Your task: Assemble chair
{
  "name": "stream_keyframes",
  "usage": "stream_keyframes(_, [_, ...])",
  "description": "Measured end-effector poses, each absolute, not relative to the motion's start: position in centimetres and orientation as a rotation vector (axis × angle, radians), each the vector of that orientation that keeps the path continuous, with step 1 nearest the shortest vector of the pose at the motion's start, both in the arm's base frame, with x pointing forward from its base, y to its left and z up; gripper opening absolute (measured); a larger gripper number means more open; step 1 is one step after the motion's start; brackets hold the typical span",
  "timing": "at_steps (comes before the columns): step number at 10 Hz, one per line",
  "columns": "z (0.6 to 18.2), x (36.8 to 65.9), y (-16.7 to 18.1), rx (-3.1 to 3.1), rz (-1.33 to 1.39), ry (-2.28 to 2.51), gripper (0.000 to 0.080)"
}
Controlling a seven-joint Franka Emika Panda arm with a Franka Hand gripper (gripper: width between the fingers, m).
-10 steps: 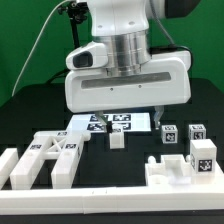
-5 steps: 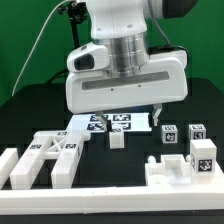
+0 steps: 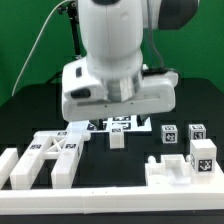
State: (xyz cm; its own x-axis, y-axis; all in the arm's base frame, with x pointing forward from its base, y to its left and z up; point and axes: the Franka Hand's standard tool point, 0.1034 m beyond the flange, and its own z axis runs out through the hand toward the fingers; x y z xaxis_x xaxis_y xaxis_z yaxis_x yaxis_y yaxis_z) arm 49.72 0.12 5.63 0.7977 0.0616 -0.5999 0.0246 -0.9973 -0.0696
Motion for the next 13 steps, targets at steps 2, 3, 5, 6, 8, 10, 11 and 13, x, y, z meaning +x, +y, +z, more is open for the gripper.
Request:
stream_keyframes(2, [5.4,49.3,0.3,-2.856,1.143,-0.071,0.0649])
stream_keyframes(3, [5.0,49.0,0.2,-2.826,1.213,-0.067,0.0649])
stream_keyframes(5, [3.3,48.0,-0.7,-2.743,1.419,-0.038,0.0649])
stream_keyframes(6, [3.3,48.5,-1.0,-2.748,1.414,-0.026,0.0649])
stream_keyframes(8, [3.3,48.5,-1.0,-2.751,1.407,-0.027,0.0649])
stream_keyframes(10, [2.3,47.2,-1.3,-2.734,1.439,-0.015,0.0649])
stream_keyframes(11, [1.6,46.2,-1.3,-2.73,1.467,-0.003,0.0649])
stream_keyframes(13, [0.8,45.4,-1.2,-2.745,1.466,0.004,0.0649])
